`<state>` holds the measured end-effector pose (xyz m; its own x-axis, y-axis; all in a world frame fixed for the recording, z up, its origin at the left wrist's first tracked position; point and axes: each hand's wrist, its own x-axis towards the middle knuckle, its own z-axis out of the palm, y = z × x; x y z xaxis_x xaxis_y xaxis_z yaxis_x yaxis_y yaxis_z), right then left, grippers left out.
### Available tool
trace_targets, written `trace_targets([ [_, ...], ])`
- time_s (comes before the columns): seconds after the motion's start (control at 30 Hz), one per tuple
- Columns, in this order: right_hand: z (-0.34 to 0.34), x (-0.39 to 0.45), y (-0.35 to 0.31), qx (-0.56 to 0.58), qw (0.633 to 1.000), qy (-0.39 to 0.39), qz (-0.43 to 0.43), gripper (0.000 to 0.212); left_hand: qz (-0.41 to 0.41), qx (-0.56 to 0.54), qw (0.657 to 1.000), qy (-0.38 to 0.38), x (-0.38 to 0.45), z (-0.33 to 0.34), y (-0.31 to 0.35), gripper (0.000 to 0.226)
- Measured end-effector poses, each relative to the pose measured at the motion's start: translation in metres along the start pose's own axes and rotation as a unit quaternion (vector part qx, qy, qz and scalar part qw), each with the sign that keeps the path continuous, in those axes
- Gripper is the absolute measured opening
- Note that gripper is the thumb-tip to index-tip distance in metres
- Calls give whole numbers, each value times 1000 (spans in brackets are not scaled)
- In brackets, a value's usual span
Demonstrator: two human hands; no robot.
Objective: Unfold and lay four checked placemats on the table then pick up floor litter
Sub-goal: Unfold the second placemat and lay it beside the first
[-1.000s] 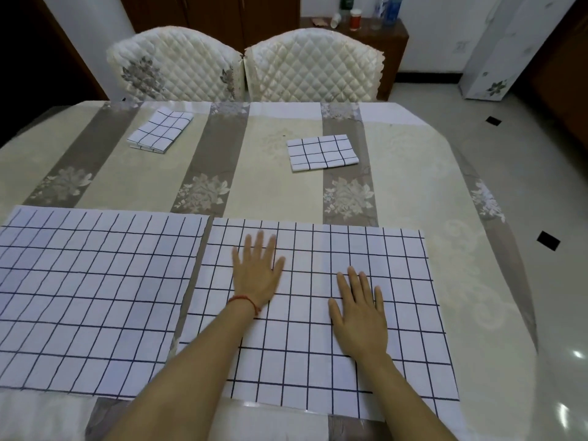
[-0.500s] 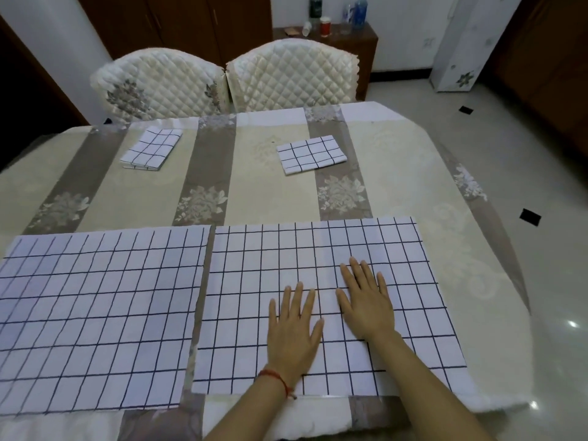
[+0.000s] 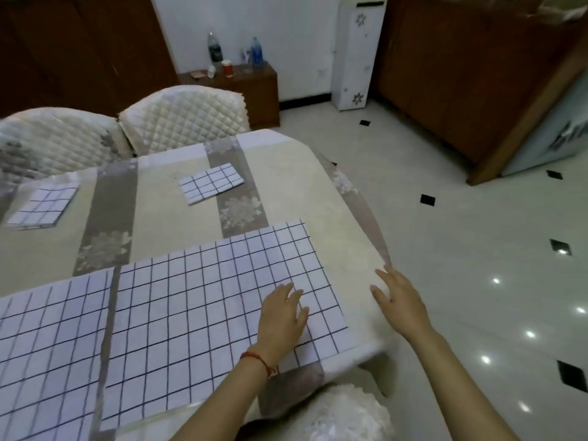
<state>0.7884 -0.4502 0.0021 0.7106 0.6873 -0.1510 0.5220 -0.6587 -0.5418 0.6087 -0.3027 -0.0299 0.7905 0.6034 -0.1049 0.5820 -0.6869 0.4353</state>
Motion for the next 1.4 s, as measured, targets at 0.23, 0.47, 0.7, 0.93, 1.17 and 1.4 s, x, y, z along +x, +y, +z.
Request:
trace_targets([
  [0.23, -84, -75, 158, 68, 988, 52, 130, 48, 96, -28, 994, -32, 16, 48, 174, 43],
  [0.47, -124, -142, 269, 107, 968, 51, 220, 49, 99, -51, 973, -203, 9, 115, 279, 44],
  [0.7, -117, -168, 334, 221, 913, 72, 336, 44, -11, -73, 947, -314, 29, 161, 279, 41],
  [0.93, -121, -96, 380, 265, 872, 69, 405, 40, -105, -130, 920, -354, 108, 198, 284, 39],
  [1.17, -152, 20, 411, 253, 869, 44, 422, 41, -165, -199, 903, -342, 229, 202, 300, 28],
  [1.4, -183, 129, 444, 222, 880, -13, 419, 40, -218, -246, 903, -277, 353, 188, 316, 33],
])
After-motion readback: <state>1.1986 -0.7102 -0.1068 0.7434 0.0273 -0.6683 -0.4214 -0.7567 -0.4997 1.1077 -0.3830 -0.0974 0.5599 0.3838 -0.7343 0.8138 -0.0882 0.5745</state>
